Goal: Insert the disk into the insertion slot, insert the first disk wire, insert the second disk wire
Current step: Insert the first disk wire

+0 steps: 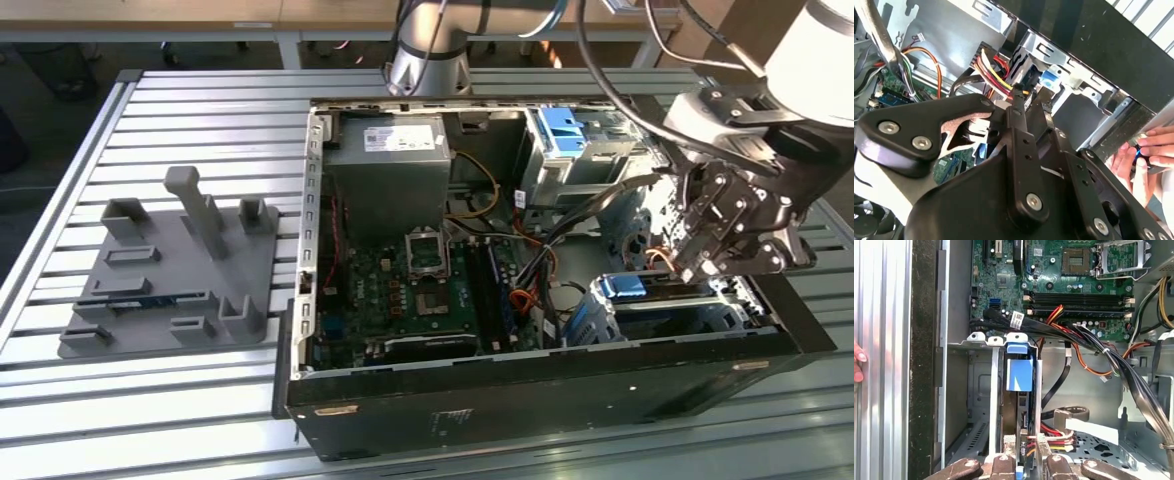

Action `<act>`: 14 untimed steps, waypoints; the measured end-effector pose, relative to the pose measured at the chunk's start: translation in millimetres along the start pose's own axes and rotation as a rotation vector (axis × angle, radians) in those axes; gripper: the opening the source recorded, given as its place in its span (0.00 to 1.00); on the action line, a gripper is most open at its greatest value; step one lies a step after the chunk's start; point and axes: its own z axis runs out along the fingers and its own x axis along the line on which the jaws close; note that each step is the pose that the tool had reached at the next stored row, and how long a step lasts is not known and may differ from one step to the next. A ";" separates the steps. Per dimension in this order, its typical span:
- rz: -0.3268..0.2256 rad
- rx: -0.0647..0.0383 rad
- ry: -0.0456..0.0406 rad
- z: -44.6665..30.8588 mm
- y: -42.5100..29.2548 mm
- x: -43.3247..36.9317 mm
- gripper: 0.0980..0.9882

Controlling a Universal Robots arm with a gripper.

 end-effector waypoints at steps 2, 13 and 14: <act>0.000 0.000 -0.0007 -6.7 -0.3 0.3 0.22; 0.000 0.001 -0.0013 -42.0 -5.5 1.3 0.22; 0.000 0.001 -0.0013 -42.1 -5.5 1.4 0.22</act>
